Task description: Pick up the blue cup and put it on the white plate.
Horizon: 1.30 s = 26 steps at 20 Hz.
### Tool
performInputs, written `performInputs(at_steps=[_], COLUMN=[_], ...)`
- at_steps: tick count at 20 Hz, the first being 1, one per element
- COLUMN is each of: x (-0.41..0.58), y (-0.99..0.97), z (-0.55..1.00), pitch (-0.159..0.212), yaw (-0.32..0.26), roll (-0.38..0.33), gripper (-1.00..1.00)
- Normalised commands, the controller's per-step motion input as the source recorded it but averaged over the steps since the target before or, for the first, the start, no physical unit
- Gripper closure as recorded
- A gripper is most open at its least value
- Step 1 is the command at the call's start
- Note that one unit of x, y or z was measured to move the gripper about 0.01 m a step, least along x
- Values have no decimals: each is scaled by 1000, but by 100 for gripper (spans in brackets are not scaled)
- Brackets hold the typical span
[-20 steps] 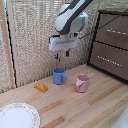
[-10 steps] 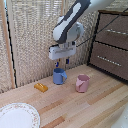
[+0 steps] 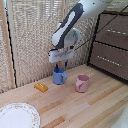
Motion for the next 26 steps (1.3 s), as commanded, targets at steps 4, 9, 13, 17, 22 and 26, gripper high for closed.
performInputs(at_steps=[4,9,13,17,22,26], x=[-31,95,101,-4,4,-16], y=[-178,-13,17,87,171,273], z=[-221,-307,-190,-34,96,572], pitch=[1,0,0,1,-5,9], yaw=[10,36,17,-1,-5,-10], roll=[-19,-40,-13,-12,-6,-1], gripper=[-100,100,100,100,100,100])
